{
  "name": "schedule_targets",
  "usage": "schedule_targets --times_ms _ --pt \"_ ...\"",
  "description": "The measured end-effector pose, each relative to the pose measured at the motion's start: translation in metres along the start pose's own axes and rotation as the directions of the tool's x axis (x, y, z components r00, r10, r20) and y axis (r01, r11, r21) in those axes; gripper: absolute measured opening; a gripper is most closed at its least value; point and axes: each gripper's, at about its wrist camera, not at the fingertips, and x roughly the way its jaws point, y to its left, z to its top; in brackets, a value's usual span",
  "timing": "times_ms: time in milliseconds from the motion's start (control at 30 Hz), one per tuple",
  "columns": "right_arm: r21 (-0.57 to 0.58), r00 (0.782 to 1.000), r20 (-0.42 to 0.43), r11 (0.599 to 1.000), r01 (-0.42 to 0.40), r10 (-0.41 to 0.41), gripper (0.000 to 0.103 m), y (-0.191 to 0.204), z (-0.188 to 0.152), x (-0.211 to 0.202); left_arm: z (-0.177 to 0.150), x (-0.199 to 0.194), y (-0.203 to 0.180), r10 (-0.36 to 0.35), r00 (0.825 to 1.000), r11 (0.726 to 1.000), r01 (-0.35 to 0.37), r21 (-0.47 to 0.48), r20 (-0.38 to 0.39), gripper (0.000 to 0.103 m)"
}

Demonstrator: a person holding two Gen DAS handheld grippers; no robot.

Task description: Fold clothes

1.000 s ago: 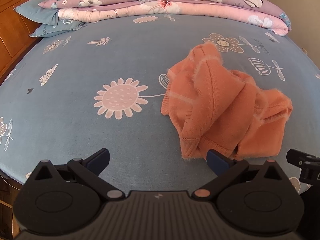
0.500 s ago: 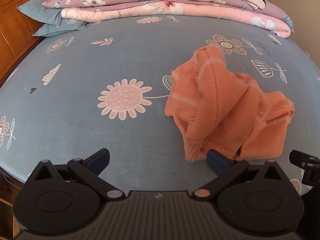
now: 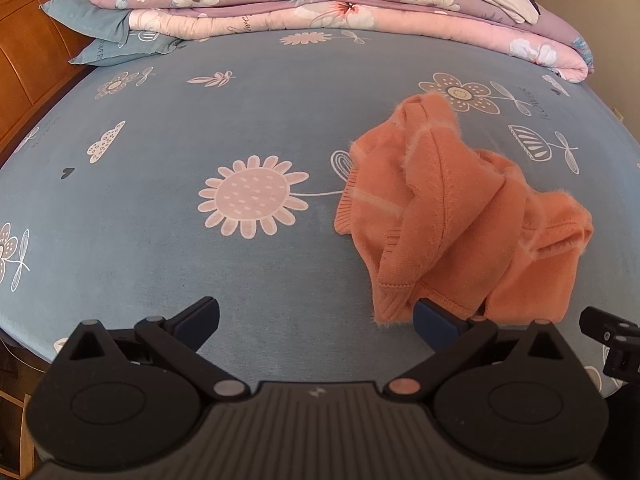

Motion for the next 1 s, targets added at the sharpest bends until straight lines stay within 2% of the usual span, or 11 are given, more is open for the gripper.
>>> schedule_targets --times_ms 567,933,1000 --pt "0.002 1.000 -0.006 1.000 -0.004 0.004 0.103 0.001 -0.003 0.002 -0.002 -0.002 -0.003 0.015 1.000 1.000 -0.016 0.025 0.018 0.103" --pt "0.004 0.999 0.031 1.000 -0.015 0.015 0.103 0.005 0.001 0.000 -0.002 0.005 0.004 0.002 1.000 1.000 -0.003 0.023 0.028 0.103" --pt "0.003 0.996 0.075 0.999 -0.044 0.044 0.103 0.007 0.001 -0.001 -0.003 0.007 0.010 0.009 0.999 1.000 -0.009 0.012 0.032 0.103"
